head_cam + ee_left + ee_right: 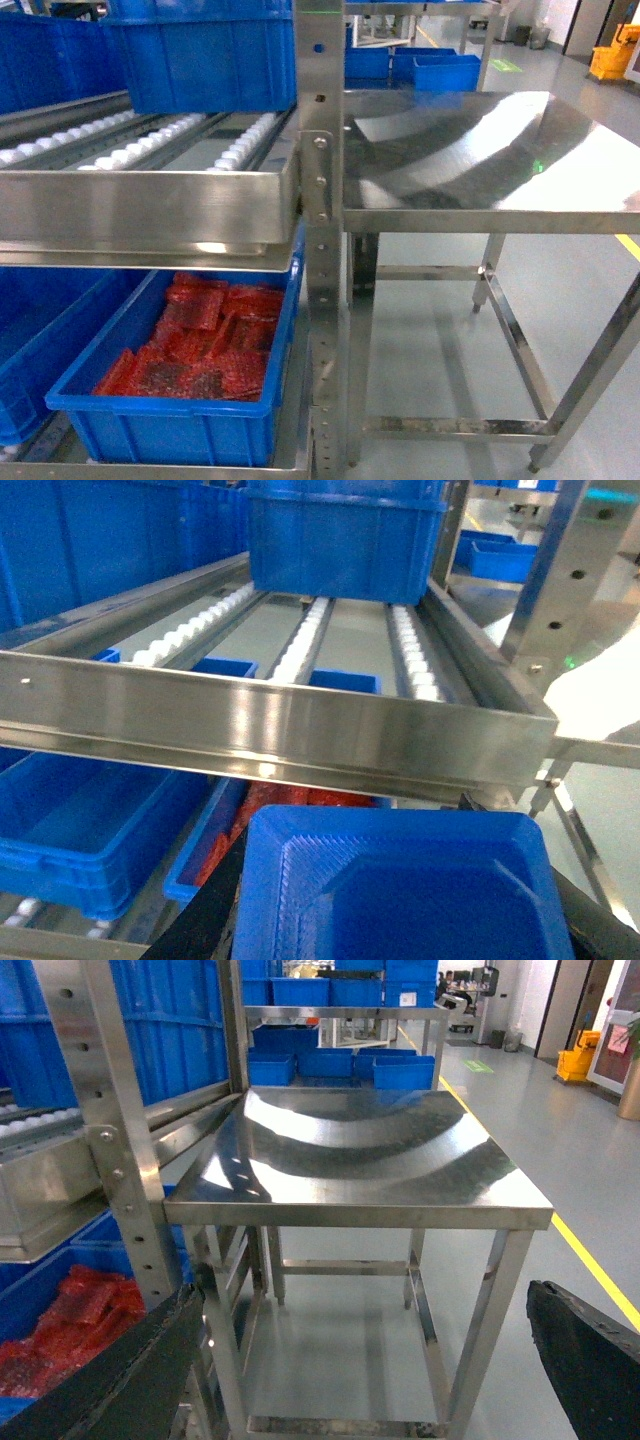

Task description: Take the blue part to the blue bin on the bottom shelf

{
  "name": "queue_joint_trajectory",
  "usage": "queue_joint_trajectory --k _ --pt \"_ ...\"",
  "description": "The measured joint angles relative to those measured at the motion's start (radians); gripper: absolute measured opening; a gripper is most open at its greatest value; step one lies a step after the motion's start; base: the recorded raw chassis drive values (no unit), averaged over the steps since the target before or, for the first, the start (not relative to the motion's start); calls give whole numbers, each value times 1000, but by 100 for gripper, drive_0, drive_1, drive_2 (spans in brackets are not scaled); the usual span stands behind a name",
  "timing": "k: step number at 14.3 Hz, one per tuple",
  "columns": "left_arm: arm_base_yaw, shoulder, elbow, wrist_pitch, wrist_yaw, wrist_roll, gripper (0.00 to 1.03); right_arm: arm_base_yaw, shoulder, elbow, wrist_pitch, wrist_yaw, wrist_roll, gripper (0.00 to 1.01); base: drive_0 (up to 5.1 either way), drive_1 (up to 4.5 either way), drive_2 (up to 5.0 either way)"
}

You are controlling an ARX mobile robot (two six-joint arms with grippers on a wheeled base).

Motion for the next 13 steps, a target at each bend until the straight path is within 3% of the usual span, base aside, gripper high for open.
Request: queue_joint_trajectory --k 13 --pt "2 0 0 -2 0 0 44 0 0 0 2 0 0 98 -503 238 238"
